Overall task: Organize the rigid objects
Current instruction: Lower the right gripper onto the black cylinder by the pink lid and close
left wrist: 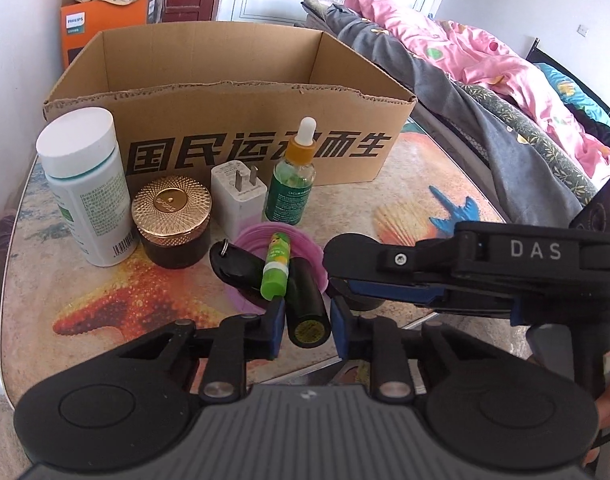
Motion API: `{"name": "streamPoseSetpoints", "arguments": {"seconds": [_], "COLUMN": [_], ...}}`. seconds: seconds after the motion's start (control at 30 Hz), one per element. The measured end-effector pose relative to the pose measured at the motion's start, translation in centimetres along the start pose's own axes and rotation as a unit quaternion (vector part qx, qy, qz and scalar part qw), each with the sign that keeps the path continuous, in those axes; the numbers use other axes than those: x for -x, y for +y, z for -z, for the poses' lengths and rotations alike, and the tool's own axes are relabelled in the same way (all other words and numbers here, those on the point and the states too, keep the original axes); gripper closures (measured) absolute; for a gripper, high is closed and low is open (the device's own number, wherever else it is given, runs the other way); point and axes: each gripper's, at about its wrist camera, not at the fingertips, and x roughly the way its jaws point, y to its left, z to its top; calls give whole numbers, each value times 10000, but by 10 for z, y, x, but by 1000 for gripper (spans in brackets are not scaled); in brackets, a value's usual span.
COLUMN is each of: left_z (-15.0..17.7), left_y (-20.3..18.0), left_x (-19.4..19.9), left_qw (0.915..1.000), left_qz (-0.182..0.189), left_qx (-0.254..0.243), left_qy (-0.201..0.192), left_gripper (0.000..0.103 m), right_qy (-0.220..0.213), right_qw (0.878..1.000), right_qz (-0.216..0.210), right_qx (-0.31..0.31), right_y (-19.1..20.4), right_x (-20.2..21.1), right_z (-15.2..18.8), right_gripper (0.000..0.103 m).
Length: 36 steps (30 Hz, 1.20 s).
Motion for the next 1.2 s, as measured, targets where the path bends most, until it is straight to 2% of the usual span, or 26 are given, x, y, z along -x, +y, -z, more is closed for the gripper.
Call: {"name": "streamPoseSetpoints", "arguments": {"seconds": [0.1,0.4,0.6,1.2], "left_z": [-3,-11,-17,-7], "left_y": [0,-2,-1,3], "left_x": [-1,-11,-21,-7], "left_qw": [10000,9993,9980,9979], "left_qz": [7,29,-45,60], "left_qx": [5,-183,-169,-128], "left_qy": [50,336,611,633], "left_gripper": [78,77,77,77], "right_qy": [186,762,881,1048], "right_qw": [9995,9932,9906,9854], "right_qz": [-93,-137,-157,-222], "right_qx": [-225,-871,-1037,-1323], "right_y": [-6,-22,-23,-28], "right_x": [-6,-23,-26,-25], "right_z": [-3,-11,-16,-13], "right_gripper": [72,77,79,78]}}
